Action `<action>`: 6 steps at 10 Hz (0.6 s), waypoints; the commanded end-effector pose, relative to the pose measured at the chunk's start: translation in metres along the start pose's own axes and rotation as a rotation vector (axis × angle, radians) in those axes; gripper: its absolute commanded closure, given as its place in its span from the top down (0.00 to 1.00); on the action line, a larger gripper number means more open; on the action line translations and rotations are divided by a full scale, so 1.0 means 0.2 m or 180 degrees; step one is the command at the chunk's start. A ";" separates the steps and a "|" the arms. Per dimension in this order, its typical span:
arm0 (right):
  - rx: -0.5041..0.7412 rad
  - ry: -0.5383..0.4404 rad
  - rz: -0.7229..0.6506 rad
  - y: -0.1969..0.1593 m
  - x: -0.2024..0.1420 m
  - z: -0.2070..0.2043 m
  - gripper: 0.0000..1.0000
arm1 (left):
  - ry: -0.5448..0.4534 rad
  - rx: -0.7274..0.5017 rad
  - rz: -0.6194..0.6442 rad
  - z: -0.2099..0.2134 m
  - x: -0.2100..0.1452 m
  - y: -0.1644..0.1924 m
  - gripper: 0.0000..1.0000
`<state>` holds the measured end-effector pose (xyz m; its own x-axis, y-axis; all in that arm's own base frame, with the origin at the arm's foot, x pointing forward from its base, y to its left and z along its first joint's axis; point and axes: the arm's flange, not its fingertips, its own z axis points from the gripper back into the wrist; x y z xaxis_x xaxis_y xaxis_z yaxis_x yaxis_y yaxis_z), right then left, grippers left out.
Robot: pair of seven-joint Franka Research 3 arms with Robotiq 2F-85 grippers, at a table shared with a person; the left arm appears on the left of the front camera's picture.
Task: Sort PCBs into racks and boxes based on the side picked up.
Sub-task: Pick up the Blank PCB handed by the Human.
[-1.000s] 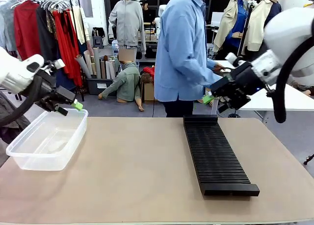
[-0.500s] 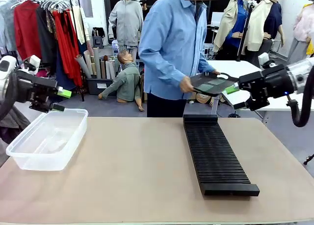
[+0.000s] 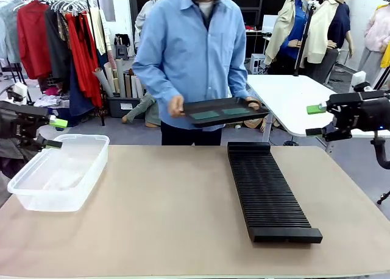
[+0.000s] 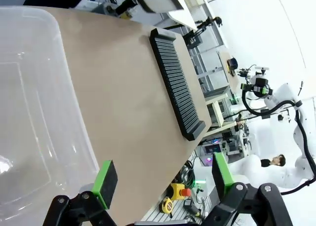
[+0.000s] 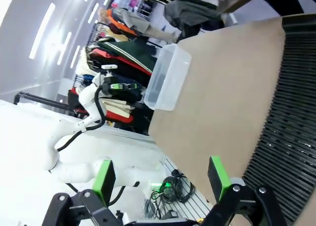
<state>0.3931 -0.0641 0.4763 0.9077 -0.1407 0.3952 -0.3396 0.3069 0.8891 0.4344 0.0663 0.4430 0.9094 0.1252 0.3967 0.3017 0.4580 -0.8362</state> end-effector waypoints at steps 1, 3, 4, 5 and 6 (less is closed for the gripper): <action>0.0145 -0.0088 0.0027 -0.07 -0.02 0.04 1.00 | -0.0162 -0.0049 -0.0090 0.01 -0.02 -0.02 1.00; 0.0139 -0.0043 -0.0044 -0.10 -0.03 0.06 1.00 | -0.0330 -0.0026 -0.0092 0.05 -0.01 -0.03 1.00; 0.0169 -0.0042 -0.0061 -0.11 -0.03 0.06 1.00 | -0.0371 -0.0011 -0.0096 0.06 0.01 -0.04 1.00; 0.0207 -0.0065 -0.0048 -0.10 -0.03 0.07 1.00 | -0.0384 -0.0015 -0.0099 0.06 0.02 -0.04 1.00; 0.0244 -0.0103 -0.0023 -0.10 -0.03 0.08 1.00 | -0.0375 0.0001 -0.0109 0.07 0.03 -0.04 1.00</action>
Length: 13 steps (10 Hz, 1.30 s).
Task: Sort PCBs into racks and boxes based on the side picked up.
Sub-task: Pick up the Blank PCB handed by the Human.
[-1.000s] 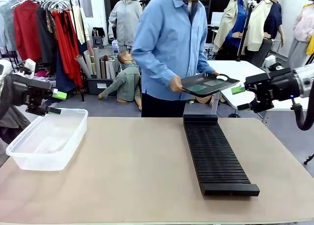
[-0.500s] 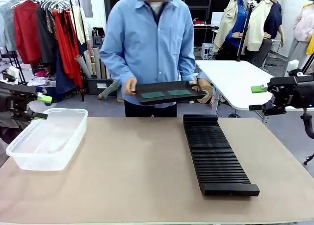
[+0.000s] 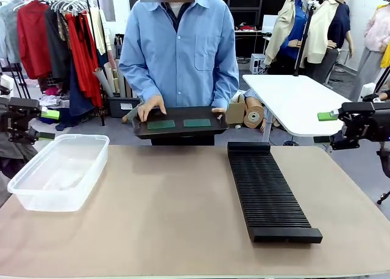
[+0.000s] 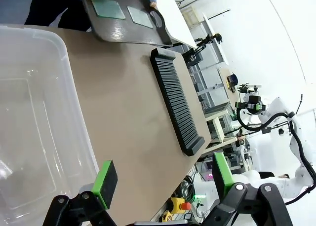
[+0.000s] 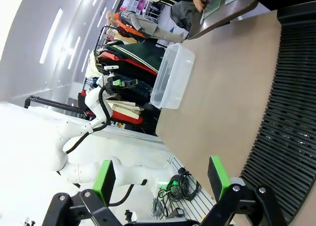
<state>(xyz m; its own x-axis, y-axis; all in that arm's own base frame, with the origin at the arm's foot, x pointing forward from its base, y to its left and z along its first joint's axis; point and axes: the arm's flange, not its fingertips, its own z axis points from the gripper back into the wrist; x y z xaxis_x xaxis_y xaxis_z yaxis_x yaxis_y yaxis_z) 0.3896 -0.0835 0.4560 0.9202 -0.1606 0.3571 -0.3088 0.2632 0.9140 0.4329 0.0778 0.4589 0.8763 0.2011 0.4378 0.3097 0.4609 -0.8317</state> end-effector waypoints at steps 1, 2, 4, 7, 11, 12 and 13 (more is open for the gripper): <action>-0.0018 0.0002 -0.0004 0.00 0.00 0.00 1.00 | 0.0016 -0.0006 0.0008 0.00 0.00 0.01 1.00; -0.0018 0.0002 -0.0004 0.00 0.00 0.00 1.00 | 0.0016 -0.0006 0.0008 0.00 0.00 0.01 1.00; -0.0018 0.0002 -0.0004 0.00 0.00 0.00 1.00 | 0.0016 -0.0006 0.0008 0.00 0.00 0.01 1.00; -0.0018 0.0002 -0.0004 0.00 0.00 0.00 1.00 | 0.0016 -0.0006 0.0008 0.00 0.00 0.01 1.00; -0.0018 0.0002 -0.0004 0.00 0.00 0.00 1.00 | 0.0016 -0.0006 0.0008 0.00 0.00 0.01 1.00; -0.0018 0.0002 -0.0004 0.00 0.00 0.00 1.00 | 0.0016 -0.0006 0.0008 0.00 0.00 0.01 1.00; -0.0018 0.0002 -0.0004 0.00 0.00 0.00 1.00 | 0.0016 -0.0006 0.0008 0.00 0.00 0.01 1.00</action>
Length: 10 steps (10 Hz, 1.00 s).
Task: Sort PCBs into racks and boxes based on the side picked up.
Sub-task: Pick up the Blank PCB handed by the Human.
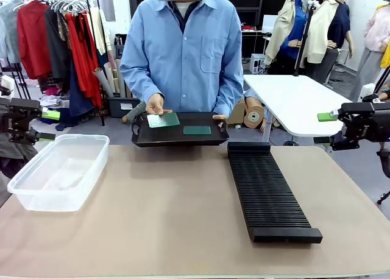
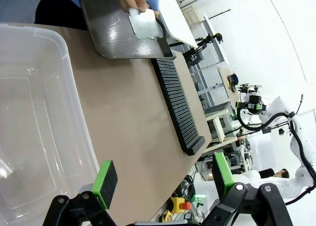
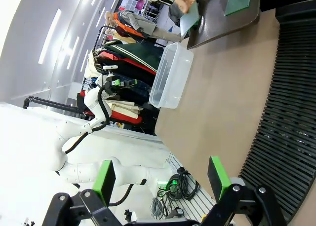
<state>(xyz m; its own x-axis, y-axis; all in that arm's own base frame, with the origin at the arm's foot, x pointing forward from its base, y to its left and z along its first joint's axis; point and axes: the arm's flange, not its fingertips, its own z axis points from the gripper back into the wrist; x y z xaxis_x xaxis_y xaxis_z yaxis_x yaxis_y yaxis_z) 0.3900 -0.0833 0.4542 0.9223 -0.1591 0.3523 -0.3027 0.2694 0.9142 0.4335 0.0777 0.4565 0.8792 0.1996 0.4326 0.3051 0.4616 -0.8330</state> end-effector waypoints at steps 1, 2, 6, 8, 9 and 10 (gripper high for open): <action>0.0006 -0.0007 0.0011 0.00 0.00 0.00 1.00 | 0.0003 -0.0012 -0.0006 0.01 0.00 -0.01 1.00; 0.0006 -0.0007 0.0011 0.00 0.00 0.00 1.00 | 0.0003 -0.0012 -0.0006 0.01 0.00 -0.01 1.00; 0.0006 -0.0007 0.0011 0.00 0.00 0.00 1.00 | 0.0003 -0.0012 -0.0006 0.01 0.00 -0.01 1.00; 0.0006 -0.0007 0.0011 0.00 0.00 0.00 1.00 | 0.0003 -0.0012 -0.0006 0.01 0.00 -0.01 1.00; 0.0006 -0.0007 0.0011 0.00 0.00 0.00 1.00 | 0.0003 -0.0012 -0.0006 0.01 0.00 -0.01 1.00; 0.0006 -0.0007 0.0011 0.00 0.00 0.00 1.00 | 0.0003 -0.0012 -0.0006 0.01 0.00 -0.01 1.00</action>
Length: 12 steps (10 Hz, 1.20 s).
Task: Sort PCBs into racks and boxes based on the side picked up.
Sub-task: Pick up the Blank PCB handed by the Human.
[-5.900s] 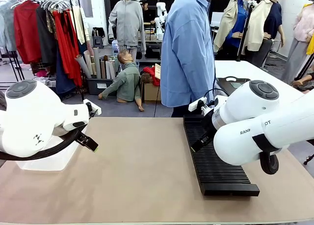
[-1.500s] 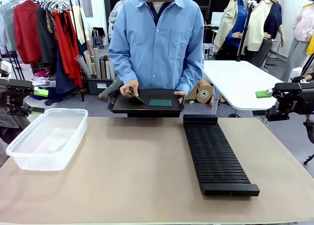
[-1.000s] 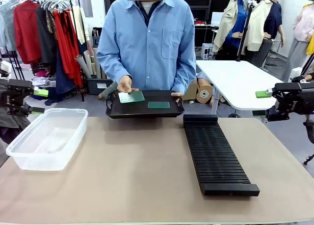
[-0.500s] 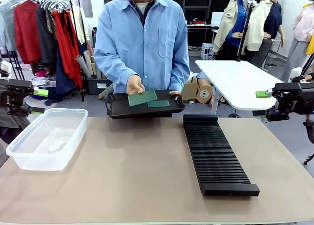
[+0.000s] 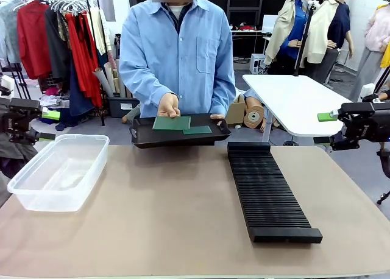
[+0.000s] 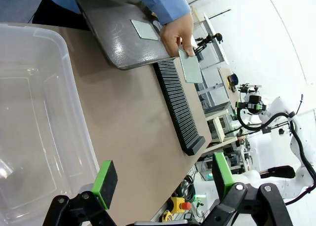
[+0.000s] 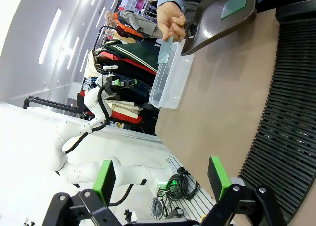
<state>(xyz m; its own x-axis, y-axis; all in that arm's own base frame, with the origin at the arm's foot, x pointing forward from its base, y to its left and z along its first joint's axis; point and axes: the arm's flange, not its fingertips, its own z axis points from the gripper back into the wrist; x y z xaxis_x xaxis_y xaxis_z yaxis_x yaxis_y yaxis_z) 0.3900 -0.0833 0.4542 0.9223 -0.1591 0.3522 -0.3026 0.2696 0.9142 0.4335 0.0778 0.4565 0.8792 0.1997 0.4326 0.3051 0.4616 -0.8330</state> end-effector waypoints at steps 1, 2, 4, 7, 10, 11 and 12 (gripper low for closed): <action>0.0006 -0.0008 0.0011 0.00 0.00 0.00 1.00 | 0.0004 -0.0012 -0.0007 0.01 0.00 -0.01 1.00; 0.0006 -0.0008 0.0011 0.00 0.00 0.00 1.00 | 0.0004 -0.0012 -0.0007 0.01 0.00 -0.01 1.00; 0.0006 -0.0008 0.0011 0.00 0.00 0.00 1.00 | 0.0004 -0.0012 -0.0007 0.01 0.00 -0.01 1.00; 0.0006 -0.0008 0.0011 0.00 0.00 0.00 1.00 | 0.0004 -0.0012 -0.0007 0.01 0.00 -0.01 1.00; 0.0006 -0.0008 0.0011 0.00 0.00 0.00 1.00 | 0.0004 -0.0012 -0.0007 0.01 0.00 -0.01 1.00; 0.0006 -0.0008 0.0011 0.00 0.00 0.00 1.00 | 0.0004 -0.0012 -0.0007 0.01 0.00 -0.01 1.00; 0.0006 -0.0008 0.0011 0.00 0.00 0.00 1.00 | 0.0004 -0.0012 -0.0007 0.01 0.00 -0.01 1.00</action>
<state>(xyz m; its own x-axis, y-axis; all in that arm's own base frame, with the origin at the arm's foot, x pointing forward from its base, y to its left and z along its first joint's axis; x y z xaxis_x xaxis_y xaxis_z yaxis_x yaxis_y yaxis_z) 0.3900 -0.0833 0.4542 0.9223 -0.1591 0.3522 -0.3026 0.2697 0.9142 0.4335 0.0778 0.4565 0.8792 0.1997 0.4326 0.3051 0.4616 -0.8330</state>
